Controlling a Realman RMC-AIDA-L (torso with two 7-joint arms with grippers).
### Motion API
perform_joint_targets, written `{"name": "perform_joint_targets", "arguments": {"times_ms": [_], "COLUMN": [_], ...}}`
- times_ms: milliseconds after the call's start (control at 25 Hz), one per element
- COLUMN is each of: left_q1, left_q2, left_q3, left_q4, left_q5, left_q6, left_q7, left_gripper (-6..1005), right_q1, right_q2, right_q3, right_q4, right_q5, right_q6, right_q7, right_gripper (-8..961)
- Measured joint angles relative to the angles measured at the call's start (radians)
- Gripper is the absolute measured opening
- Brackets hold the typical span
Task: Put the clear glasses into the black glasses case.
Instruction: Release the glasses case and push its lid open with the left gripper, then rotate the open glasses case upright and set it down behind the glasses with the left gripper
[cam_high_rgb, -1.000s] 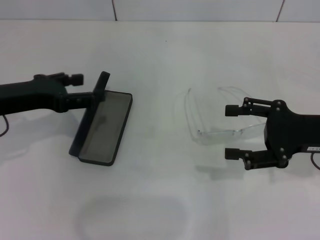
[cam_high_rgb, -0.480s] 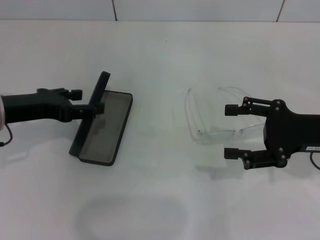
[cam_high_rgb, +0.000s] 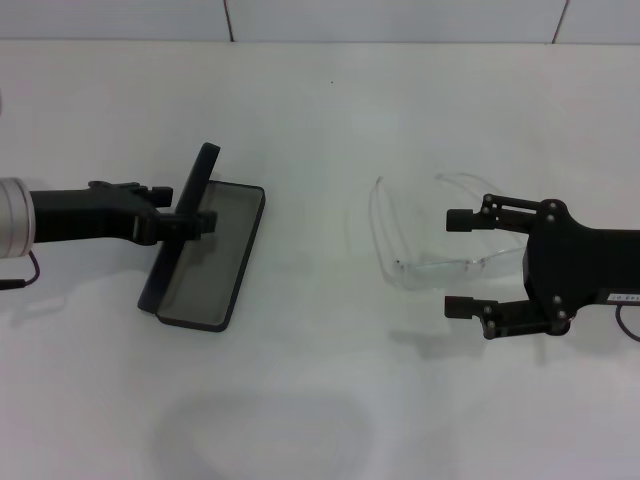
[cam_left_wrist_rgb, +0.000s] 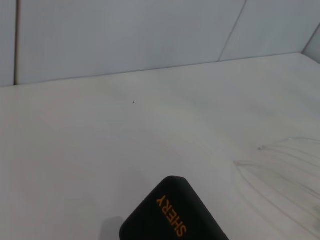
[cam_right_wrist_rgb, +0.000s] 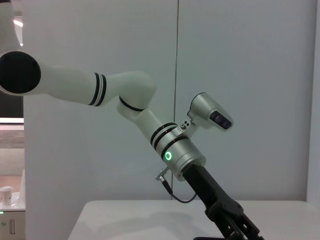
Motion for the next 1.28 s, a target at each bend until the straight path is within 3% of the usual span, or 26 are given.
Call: {"name": "perform_joint_targets", "arguments": {"times_ms": [320,520,880,960,1080,1280], "left_q1": [-0.001,-0.001,-0.007,-0.021,-0.048,-0.113], "left_q2": [0.004,0.004,0.010,0.011,0.008,0.004], "left_q3": [0.002,-0.003,-0.007,-0.007,-0.006,0.027], "left_q4": [-0.001,-0.001,0.008,0.008,0.004,-0.029], "left_q5": [0.011,0.018,-0.006,-0.011,-0.029,-0.036], "left_q6": [-0.007,-0.009,-0.021,-0.033,-0.062,-0.073], "left_q7": [-0.001,0.007,0.098,0.138,0.247,0.351], "left_gripper": [763,541,421,394,259,209], "right_q1": [-0.003,-0.007,-0.020,-0.032,-0.044,-0.054], "right_q2": [0.002,0.004,0.009,0.016,0.026,0.034], "right_q3": [0.003,0.000,-0.005,-0.005,-0.005,-0.004], "right_q4": [0.000,0.000,0.000,0.000,0.000,0.002], "right_q5": [0.000,0.000,-0.055,-0.065,-0.075,-0.093], "right_q6": [0.000,0.000,-0.036,-0.052,-0.070,-0.066], "right_q7": [-0.008,-0.027,-0.065,-0.095,-0.128,-0.133], "right_gripper": [830,830,830,830,830,830]}}
